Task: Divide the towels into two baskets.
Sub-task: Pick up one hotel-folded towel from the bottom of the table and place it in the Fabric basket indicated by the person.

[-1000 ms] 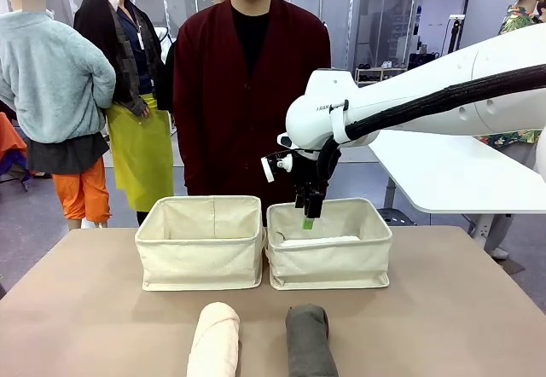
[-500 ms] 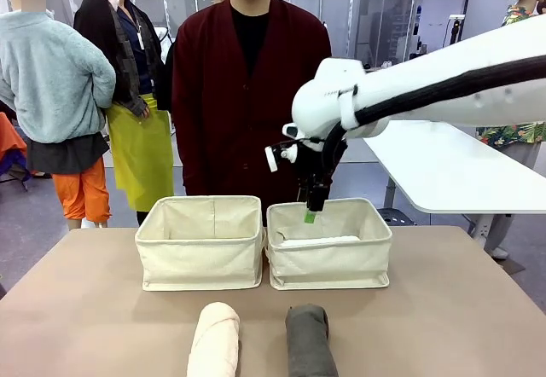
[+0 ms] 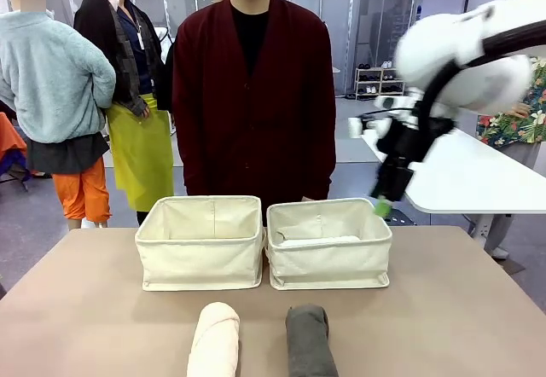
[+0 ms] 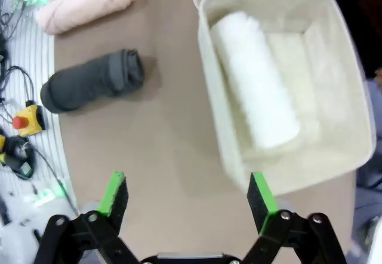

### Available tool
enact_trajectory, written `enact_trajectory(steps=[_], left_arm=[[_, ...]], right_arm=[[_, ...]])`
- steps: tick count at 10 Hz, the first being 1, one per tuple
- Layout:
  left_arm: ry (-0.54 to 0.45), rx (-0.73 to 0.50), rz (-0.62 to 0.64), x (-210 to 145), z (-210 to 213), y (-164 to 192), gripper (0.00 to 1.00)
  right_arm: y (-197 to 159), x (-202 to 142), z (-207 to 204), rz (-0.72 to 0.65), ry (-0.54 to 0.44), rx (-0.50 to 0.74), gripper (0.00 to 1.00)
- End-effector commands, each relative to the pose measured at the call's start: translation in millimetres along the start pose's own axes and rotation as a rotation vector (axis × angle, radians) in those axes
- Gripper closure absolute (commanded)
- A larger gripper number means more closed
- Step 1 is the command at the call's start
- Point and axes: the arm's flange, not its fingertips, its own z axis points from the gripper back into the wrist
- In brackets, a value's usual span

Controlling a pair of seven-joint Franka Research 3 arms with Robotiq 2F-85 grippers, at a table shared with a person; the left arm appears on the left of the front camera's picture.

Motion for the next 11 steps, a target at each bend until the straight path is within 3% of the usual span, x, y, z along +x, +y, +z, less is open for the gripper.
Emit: enact_trajectory(steps=[1, 3, 5, 7, 10, 11], left_arm=[[0.003, 0.003, -0.004, -3.7, 1.4, -3.4, 0.00], [0.003, 0.003, -0.004, -3.7, 1.4, -3.4, 0.00], [0.003, 0.003, -0.004, -3.7, 1.4, -3.4, 0.00], [0.003, 0.003, -0.004, -3.7, 1.4, -3.4, 0.00], [0.003, 0.003, -0.004, -3.7, 1.4, -3.4, 0.00], [0.003, 0.003, -0.004, -3.7, 1.4, -3.4, 0.00]], right_arm=[[28.9, -66.1, 14.7, -0.126, -0.169, 0.048, 0.00], [50.6, -136.5, 42.5, -0.268, -0.373, 0.135, 0.00], [56.7, -215.0, 62.4, -0.493, -0.568, 0.298, 0.00], [53.0, -303.0, 63.8, -0.745, -0.695, 0.447, 0.00], [74.8, -381.2, 31.2, -1.017, -0.801, 0.517, 0.00], [76.4, -396.0, 16.8, -1.051, -0.831, 0.559, 0.00]])
